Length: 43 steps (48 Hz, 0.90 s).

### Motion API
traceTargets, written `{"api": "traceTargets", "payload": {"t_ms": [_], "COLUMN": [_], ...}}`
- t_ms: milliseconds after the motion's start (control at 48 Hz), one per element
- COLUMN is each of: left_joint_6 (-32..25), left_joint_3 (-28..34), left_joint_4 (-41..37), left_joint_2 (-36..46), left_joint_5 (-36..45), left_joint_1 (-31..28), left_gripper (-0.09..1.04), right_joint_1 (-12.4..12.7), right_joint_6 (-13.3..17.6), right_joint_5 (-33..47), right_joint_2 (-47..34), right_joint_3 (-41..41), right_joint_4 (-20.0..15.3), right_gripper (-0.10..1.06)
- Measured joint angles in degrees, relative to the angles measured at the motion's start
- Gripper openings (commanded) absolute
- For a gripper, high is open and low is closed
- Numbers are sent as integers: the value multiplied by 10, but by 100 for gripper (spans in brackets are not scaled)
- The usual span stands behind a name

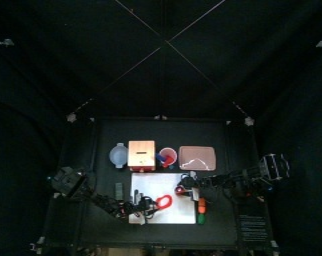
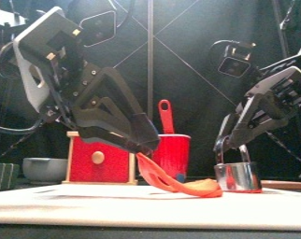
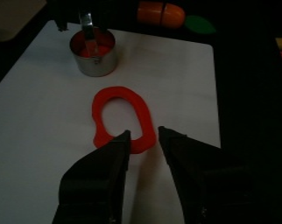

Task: Get the cutter from the drawer then cut the dough then place the extra dough in the bowl
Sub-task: Place the extra dough in the bowl

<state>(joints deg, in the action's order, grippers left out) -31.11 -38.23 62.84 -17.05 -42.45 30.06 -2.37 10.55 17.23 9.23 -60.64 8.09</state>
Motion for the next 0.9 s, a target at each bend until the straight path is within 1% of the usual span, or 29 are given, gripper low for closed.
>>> {"api": "traceTargets", "payload": {"t_ms": [167, 375, 562, 771, 896], "left_joint_6": [3, 3, 3, -5, -28], "left_joint_3": [-1, 1, 1, 8, 17], "left_joint_4": [1, 1, 7, 18, 3], "left_joint_2": [1, 10, 14, 2, -4], "left_joint_5": [0, -3, -3, 9, 35], "left_joint_1": [-2, -8, -16, -54, -83], "left_gripper": [77, 82, 83, 83, 83], "right_joint_1": [0, -1, -1, -1, -1], "right_joint_6": [1, 1, 1, -1, -1], "right_joint_5": [-1, 0, -2, -7, -8], "right_joint_2": [1, 4, 5, 5, 7], "right_joint_3": [0, 0, 0, 0, 0], "right_joint_4": [11, 17, 17, 20, 24], "right_gripper": [92, 92, 92, 92, 92]}}
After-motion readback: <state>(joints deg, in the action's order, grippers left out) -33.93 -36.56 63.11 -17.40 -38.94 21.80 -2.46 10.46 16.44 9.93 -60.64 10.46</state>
